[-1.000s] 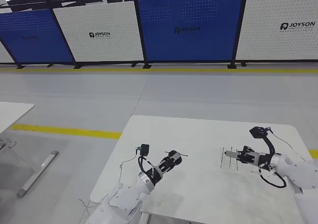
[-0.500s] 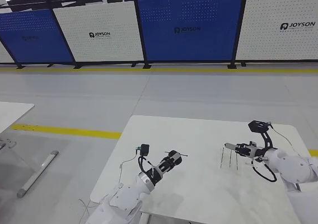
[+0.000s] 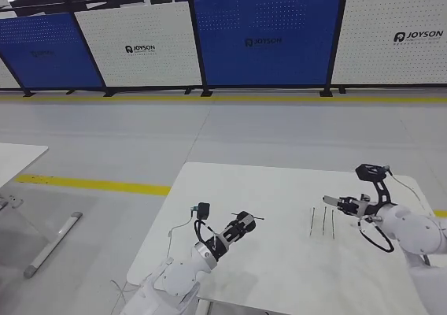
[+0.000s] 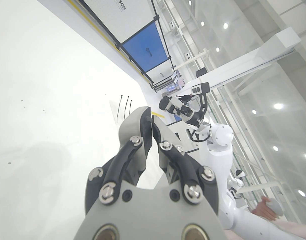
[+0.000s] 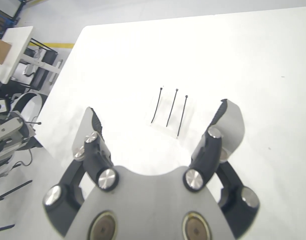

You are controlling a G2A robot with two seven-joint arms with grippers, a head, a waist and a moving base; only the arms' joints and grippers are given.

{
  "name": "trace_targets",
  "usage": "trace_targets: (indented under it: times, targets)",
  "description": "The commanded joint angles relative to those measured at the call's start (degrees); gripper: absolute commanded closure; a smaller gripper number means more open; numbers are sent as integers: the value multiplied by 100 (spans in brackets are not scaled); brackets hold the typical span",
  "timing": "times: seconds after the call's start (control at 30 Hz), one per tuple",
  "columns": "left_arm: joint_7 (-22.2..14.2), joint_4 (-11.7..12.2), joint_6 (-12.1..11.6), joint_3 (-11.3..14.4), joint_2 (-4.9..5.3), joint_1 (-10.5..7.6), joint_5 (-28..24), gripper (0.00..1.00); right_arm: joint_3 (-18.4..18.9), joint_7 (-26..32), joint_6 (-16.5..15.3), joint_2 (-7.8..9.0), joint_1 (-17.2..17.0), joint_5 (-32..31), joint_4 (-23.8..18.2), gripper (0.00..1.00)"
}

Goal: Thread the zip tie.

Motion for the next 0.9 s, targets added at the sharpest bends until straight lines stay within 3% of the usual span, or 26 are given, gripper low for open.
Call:
trace_targets:
  times: [0.0,0.13,0.23,0.53,0.73,0.87]
  targets:
    - [0,0,0,0,0,0,0,100,-71,368,136,11,112,-232,-47,0]
    - [0,0,0,0,0,0,0,100,-307,755,430,-25,434,-429,158,0]
    - [0,0,0,0,0,0,0,100,-538,1062,458,-66,686,-493,399,0]
    - [0,0,0,0,0,0,0,100,-538,1062,458,-66,686,-493,399,0]
    - [0,0,0,0,0,0,0,100,-513,1215,-10,-59,642,-92,470,0]
    - [0,0,0,0,0,0,0,100,-652,1278,-159,-101,743,208,732,0]
